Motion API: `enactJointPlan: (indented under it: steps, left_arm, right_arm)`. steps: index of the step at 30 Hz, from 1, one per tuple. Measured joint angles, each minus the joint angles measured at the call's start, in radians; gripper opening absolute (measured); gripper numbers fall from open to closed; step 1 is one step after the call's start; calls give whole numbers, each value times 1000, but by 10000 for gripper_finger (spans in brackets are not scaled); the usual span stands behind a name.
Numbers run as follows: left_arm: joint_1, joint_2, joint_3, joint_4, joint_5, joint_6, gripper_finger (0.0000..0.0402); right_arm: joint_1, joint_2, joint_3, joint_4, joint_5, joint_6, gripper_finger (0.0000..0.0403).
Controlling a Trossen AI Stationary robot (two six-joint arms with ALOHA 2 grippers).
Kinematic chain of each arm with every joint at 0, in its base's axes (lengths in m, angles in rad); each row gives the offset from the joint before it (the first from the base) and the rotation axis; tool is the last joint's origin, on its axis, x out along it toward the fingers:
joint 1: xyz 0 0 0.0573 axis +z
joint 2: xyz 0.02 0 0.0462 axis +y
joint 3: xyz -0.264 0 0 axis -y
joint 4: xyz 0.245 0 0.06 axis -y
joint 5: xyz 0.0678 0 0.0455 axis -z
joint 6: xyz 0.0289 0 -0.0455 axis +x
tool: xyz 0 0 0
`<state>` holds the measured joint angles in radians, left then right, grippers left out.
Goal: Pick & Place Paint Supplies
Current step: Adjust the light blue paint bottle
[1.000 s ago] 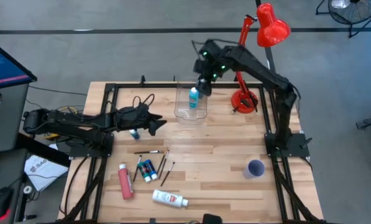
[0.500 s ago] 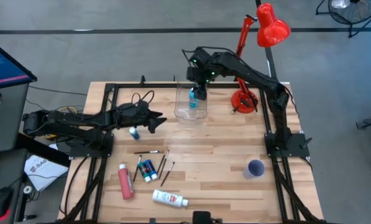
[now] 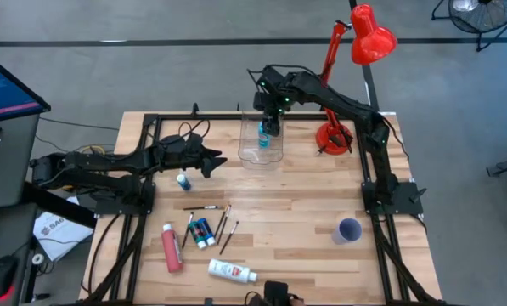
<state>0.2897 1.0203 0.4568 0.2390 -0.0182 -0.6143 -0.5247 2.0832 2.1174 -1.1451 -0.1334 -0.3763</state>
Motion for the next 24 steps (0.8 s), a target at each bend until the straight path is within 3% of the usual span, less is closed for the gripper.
enactJointPlan:
  steps: [24]
  left_arm:
    - [0, 0, 0, 4, 34, 3, 246]
  right_arm:
    - [-19, 13, -8, -6, -24, 11, 249]
